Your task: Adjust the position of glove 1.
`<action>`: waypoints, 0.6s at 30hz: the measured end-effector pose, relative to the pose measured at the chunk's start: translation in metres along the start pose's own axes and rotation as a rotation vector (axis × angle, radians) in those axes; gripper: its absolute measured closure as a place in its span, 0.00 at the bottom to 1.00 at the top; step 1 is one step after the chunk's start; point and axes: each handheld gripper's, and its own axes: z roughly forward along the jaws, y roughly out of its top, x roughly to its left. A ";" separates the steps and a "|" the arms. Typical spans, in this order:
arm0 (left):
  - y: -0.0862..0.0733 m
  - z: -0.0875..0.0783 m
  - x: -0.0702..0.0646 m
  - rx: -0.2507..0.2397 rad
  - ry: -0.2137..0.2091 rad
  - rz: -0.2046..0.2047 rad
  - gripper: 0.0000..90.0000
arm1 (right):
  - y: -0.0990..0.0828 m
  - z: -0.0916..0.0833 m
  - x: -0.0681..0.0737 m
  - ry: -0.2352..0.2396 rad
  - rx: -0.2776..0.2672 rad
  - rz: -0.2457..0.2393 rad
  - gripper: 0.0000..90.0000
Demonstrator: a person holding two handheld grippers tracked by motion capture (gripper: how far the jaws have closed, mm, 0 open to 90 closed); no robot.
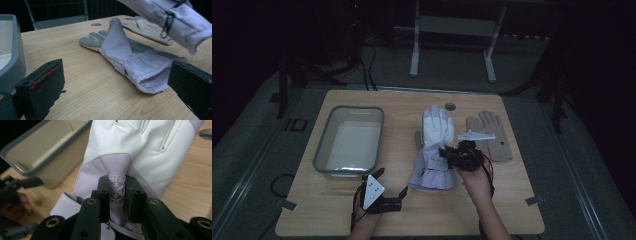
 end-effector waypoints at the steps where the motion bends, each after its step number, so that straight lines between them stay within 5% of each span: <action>1: 0.000 0.000 0.000 0.000 0.000 0.000 0.01 | 0.001 0.002 0.002 0.006 -0.006 0.014 0.84; 8: 0.000 0.000 0.000 0.001 -0.001 0.001 0.01 | 0.000 0.024 0.012 -0.032 -0.008 0.061 0.84; 14: 0.000 0.000 0.000 0.001 -0.002 0.002 0.01 | -0.016 0.050 0.004 -0.110 0.073 0.052 0.83; 18: 0.000 0.000 0.000 0.002 -0.001 -0.001 0.01 | -0.023 0.061 -0.001 -0.115 0.123 0.027 0.83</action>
